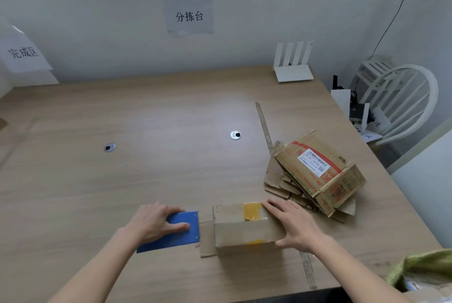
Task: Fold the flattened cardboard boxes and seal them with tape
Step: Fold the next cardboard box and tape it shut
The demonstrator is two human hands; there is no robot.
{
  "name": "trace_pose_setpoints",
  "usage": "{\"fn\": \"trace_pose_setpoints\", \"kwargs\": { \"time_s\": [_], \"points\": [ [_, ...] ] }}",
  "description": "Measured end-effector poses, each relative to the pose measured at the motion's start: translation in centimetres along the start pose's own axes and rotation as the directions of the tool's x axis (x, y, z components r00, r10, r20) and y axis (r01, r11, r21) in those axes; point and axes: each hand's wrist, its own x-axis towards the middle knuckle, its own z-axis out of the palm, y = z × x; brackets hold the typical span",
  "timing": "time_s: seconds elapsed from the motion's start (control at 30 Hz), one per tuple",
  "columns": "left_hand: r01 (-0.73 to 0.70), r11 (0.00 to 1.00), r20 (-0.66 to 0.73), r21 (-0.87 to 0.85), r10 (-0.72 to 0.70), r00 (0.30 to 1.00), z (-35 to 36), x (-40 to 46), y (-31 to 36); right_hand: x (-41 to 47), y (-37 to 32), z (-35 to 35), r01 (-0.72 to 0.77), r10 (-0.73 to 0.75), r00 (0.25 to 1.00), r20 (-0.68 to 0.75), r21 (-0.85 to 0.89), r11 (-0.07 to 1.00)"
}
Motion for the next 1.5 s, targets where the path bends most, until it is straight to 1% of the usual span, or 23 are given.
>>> {"fn": "trace_pose_setpoints", "kwargs": {
  "time_s": [0.1,0.2,0.3,0.37,0.43,0.53,0.57,0.6,0.67,0.7,0.8,0.87,0.93,1.0,1.07,1.2,1.33,1.4,1.43,1.5],
  "points": [
    [-0.003,1.0,0.0,0.027,0.003,1.0,0.0,0.3,-0.2,-0.1,-0.3,-0.4,-0.007,0.007,1.0,0.004,-0.004,1.0],
    [-0.002,0.999,0.028,0.049,0.0,1.0,0.2,0.9,0.7,-0.2,-0.5,-0.6,-0.01,0.01,1.0,0.02,0.003,1.0],
    [0.016,0.999,0.051,0.042,-0.018,0.999,1.5,1.0,0.9,-0.3,-0.6,-0.6,-0.017,0.017,1.0,0.026,-0.009,1.0],
    [0.019,0.998,0.034,0.055,-0.021,0.999,2.8,1.4,1.2,-0.2,-0.8,-0.5,-0.022,0.023,0.999,0.036,-0.012,1.0],
    [0.018,0.995,-0.008,0.098,-0.017,1.0,4.0,2.1,1.7,-0.3,-0.9,-0.6,-0.03,0.03,0.999,0.036,-0.009,1.0],
    [-0.016,0.974,0.013,0.226,0.013,1.0,6.2,2.3,1.7,-0.4,-0.7,-0.6,-0.029,0.03,0.999,0.04,-0.01,1.0],
    [0.01,0.978,-0.017,0.207,-0.007,1.0,7.3,2.0,1.5,-0.4,-0.7,-0.6,-0.03,0.03,0.999,0.043,-0.003,1.0],
    [0.044,0.985,-0.089,0.168,-0.029,0.996,8.2,1.7,1.2,-0.4,-0.7,-0.7,-0.025,0.025,0.999,0.042,-0.004,1.0],
    [0.062,0.982,-0.233,0.176,-0.02,0.972,9.2,1.3,0.4,-0.3,-0.8,-0.8,-0.024,0.024,0.998,0.055,-0.007,1.0],
    [0.078,0.98,-0.268,0.185,-0.026,0.963,9.5,1.3,-0.1,-0.2,-0.9,-0.8,-0.028,0.029,0.997,0.073,-0.009,1.0],
    [0.152,0.981,-0.271,0.12,-0.115,0.956,9.9,0.9,-1.7,0.6,-1.6,-1.0,-0.063,0.06,0.994,0.093,0.027,0.998],
    [0.191,0.979,-0.308,0.077,-0.159,0.938,11.2,0.4,-3.3,1.5,-3.2,-1.0,-0.093,0.089,0.991,0.098,0.035,0.995],
    [0.216,0.976,-0.288,0.03,-0.199,0.937,12.9,-0.3,-4.2,2.6,-6.4,-0.4,-0.125,0.122,0.992,0.041,0.062,0.99],
    [0.244,0.97,-0.24,-0.003,-0.237,0.941,14.4,-1.0,-4.4,4.2,-10.4,0.8,-0.136,0.14,0.99,-0.017,0.149,0.979],
    [0.259,0.965,-0.227,-0.031,-0.259,0.939,15.3,-1.6,-4.4,5.7,-13.7,2.5,-0.146,0.162,0.985,-0.062,0.208,0.967],
    [0.258,0.966,-0.221,-0.028,-0.258,0.941,15.5,-2.1,-4.7,7.3,-16.3,4.6,-0.264,0.303,0.936,-0.178,0.212,0.941],
    [0.307,0.951,-0.172,0.015,-0.3,0.938,15.7,-2.9,-5.0,8.2,-17.5,5.5,-0.374,0.411,0.891,-0.193,0.203,0.905],
    [0.321,0.947,-0.145,0.011,-0.316,0.938,16.0,-3.3,-5.1,8.4,-17.6,6.0,-0.368,0.402,0.887,-0.229,0.176,0.913],
    [0.318,0.948,-0.129,0.006,-0.314,0.941,16.0,-3.4,-5.0,8.3,-17.4,6.1,-0.347,0.373,0.895,-0.242,0.144,0.927],
    [0.29,0.957,-0.106,-0.009,-0.289,0.951,15.6,-3.7,-4.9,8.0,-16.9,5.6,-0.32,0.329,0.932,-0.151,0.082,0.944]
  ]
}}
